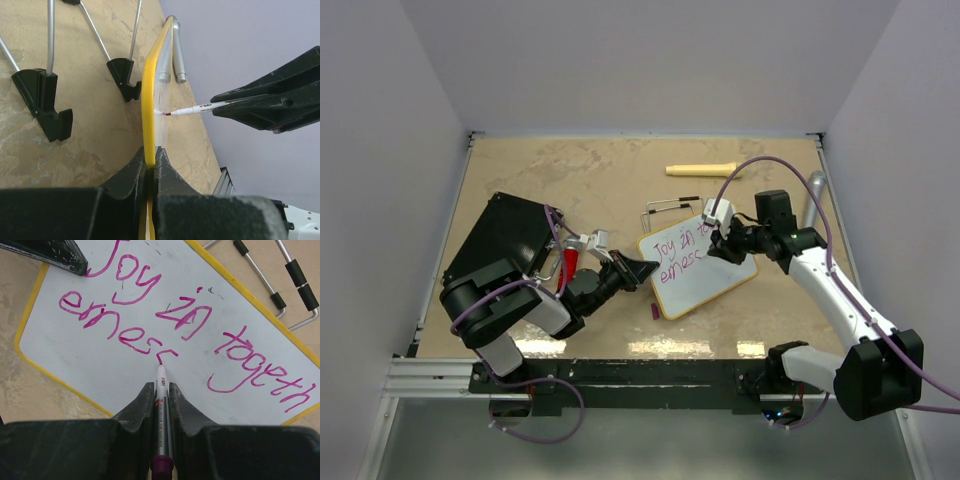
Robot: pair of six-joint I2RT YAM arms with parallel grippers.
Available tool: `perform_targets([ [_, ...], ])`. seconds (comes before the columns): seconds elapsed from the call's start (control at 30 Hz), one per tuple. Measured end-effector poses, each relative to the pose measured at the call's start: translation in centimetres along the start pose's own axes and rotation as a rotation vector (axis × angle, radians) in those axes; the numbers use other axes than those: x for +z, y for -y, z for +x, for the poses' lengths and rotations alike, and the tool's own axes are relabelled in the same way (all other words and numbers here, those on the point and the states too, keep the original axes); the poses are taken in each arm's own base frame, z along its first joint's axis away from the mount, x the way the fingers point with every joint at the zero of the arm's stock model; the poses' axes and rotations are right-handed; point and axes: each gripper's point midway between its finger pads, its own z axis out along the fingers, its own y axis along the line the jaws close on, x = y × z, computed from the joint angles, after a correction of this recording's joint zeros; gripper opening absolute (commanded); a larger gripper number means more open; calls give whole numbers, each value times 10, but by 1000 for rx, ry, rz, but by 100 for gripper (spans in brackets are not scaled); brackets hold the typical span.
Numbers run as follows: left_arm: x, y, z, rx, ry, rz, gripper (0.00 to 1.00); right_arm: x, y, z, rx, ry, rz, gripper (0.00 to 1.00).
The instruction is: Write a sentence on the whiteboard
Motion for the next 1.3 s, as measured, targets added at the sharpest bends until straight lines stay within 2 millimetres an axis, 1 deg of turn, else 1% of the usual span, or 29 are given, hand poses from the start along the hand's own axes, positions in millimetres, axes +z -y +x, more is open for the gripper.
perform_targets([
  [0.2, 0, -1, 0, -2, 1, -4, 0, 2, -3, -1, -31, -2, -14, 0],
  [0.4, -1, -2, 0, -2, 2, -6, 0, 4, -14, -1, -38, -11, -51, 0],
  [0.63, -1, -1, -1, 0, 2, -1, 0, 4, -17, -4, -43, -12, -63, 0],
  [0.7, -1, 0, -1, 2, 2, 2, 0, 2, -18, -7, -43, -8, -69, 0],
  [0.9, -1, 1, -1, 2, 2, 4, 0, -5, -18, -27, -68, 41, -82, 0],
  [1.03, -1, 1, -1, 4, 2, 5, 0, -7, -19, -30, -73, 53, -82, 0],
  [1.3, -1, 1, -1, 5, 2, 6, 0, -3, -16, -32, -71, 60, -75, 0],
])
